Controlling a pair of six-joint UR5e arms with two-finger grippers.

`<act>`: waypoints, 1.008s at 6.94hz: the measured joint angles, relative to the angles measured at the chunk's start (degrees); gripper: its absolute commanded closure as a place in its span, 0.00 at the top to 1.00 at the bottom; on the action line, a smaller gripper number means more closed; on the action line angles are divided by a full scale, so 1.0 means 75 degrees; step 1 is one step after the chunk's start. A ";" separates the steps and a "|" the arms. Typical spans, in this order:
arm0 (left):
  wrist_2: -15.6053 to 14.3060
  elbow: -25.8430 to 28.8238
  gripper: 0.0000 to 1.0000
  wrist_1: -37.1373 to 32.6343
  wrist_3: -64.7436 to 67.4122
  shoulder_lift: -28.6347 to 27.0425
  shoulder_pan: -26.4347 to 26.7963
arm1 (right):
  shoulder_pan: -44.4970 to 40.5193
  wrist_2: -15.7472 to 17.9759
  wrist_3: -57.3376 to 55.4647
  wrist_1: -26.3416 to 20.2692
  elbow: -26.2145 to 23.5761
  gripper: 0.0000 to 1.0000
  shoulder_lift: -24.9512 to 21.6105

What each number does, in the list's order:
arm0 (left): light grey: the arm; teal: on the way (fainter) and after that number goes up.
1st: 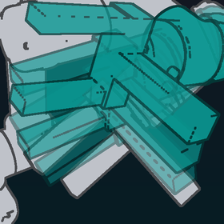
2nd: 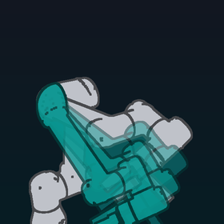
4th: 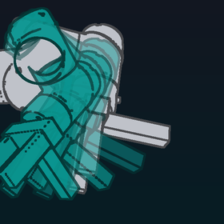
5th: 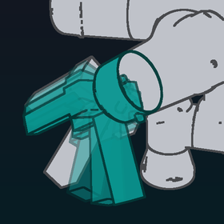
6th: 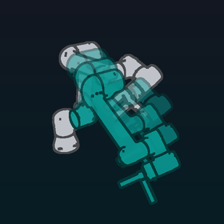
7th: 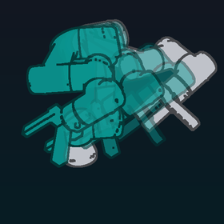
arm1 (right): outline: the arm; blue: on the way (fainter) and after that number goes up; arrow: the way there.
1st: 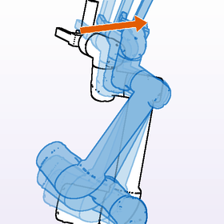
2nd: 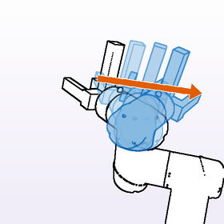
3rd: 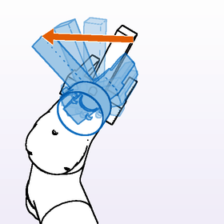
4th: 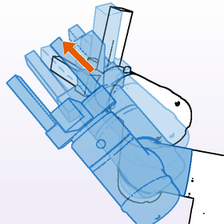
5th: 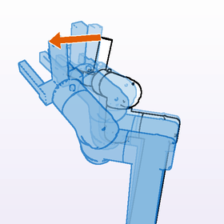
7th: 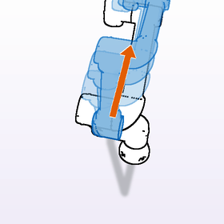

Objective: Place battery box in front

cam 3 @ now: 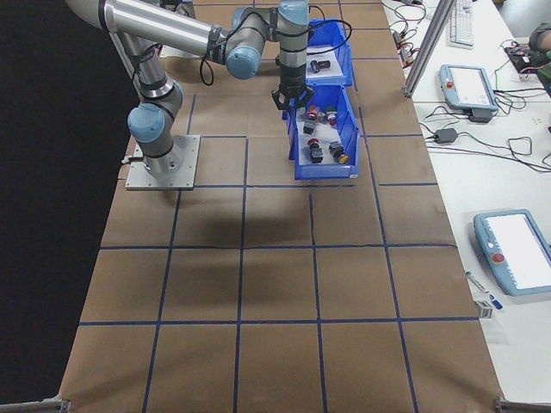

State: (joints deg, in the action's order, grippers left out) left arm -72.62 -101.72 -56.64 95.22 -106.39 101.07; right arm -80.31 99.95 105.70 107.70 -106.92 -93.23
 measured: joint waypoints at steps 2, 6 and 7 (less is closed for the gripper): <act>-0.0017 0.0654 0.00 0.0048 0.0119 -0.0756 0.0381 | 0.0151 0.0008 0.0161 0.0005 -0.0026 0.01 0.0006; -0.0624 0.0953 0.49 0.0304 -0.0738 -0.1294 0.0617 | 0.0716 -0.0234 0.0160 -0.0065 -0.0102 0.02 -0.0021; -0.1149 0.0953 0.74 0.0320 -0.1007 -0.1316 0.0640 | 0.0726 -0.0251 0.0127 -0.0097 -0.0189 0.02 -0.0100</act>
State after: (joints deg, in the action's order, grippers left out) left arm -81.24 -94.57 -54.24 87.66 -116.26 105.87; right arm -74.87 98.07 106.65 106.97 -108.33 -93.98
